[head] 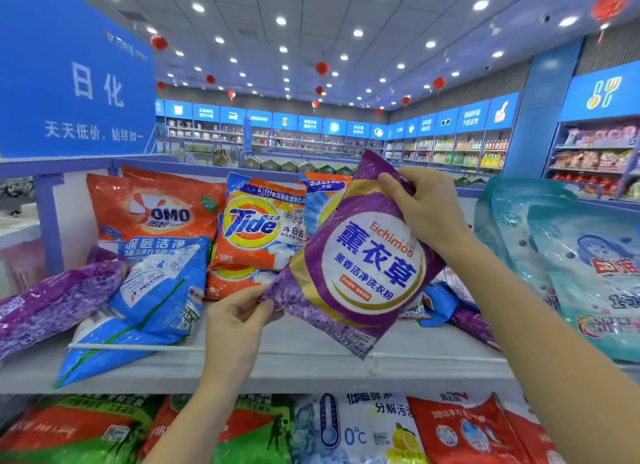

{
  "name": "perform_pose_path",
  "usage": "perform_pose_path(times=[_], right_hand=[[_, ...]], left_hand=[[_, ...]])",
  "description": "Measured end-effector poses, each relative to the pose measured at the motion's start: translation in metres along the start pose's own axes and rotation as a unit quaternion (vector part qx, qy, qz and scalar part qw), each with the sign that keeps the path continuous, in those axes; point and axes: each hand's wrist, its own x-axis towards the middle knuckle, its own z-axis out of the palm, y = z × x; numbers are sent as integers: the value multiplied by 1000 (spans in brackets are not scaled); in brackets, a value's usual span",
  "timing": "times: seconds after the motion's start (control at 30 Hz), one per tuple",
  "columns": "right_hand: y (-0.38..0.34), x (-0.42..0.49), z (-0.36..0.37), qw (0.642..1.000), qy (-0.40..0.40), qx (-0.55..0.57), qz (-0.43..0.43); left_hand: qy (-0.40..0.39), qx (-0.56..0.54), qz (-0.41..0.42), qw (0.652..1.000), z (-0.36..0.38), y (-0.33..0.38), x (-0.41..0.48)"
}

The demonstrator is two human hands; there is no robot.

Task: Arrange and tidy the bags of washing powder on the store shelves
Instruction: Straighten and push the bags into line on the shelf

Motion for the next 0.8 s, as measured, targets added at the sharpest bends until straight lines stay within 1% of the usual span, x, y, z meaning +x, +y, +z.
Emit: perform_pose_path(times=[0.1, 0.17, 0.23, 0.27, 0.3, 0.33, 0.37, 0.4, 0.43, 0.47, 0.53, 0.6, 0.63, 0.67, 0.73, 0.8], right_hand=[[-4, 8, -2, 999, -12, 27, 18], [-8, 13, -4, 997, -39, 56, 38], [-14, 16, -5, 994, -60, 78, 42], [-17, 17, -6, 994, -58, 86, 35], [-20, 18, -6, 994, -51, 93, 26], [-24, 18, -7, 994, -40, 104, 21], [-27, 19, -7, 992, -27, 119, 20], [-30, 20, -7, 991, -14, 135, 20], [-32, 20, -7, 989, -1, 147, 22], [-34, 19, -7, 988, 9, 149, 24], [-35, 18, -6, 994, 20, 110, 16], [-33, 16, -10, 999, 36, -12, -22], [-29, 16, -12, 996, 40, -68, -33], [-25, 15, -15, 994, 36, -101, -33], [-15, 13, -19, 992, 19, -125, -16], [-8, 11, -22, 987, 10, -159, 2]], left_hand=[[-63, -15, -16, 998, -6, 1, 2], [-99, -25, -25, 994, -8, 1, 2], [-101, -65, -45, 992, -7, -2, 4], [-93, -123, -79, 985, -7, -6, 5], [-95, -212, -129, 964, -5, -10, 3], [-114, -301, -177, 930, -2, -16, 0], [-135, -362, -217, 896, 3, -22, -4], [-152, -389, -246, 875, 10, -25, -9], [-166, -386, -261, 869, 19, -24, -14], [-173, -369, -262, 875, 28, -22, -17], [-154, -314, -247, 904, 45, -16, -20], [-122, -269, -230, 927, 53, -13, -22], [-115, -253, -224, 934, 54, -12, -24], [-115, -243, -219, 938, 56, -11, -26], [-106, -225, -220, 943, 60, -11, -32], [-97, -232, -234, 939, 67, -14, -39]])
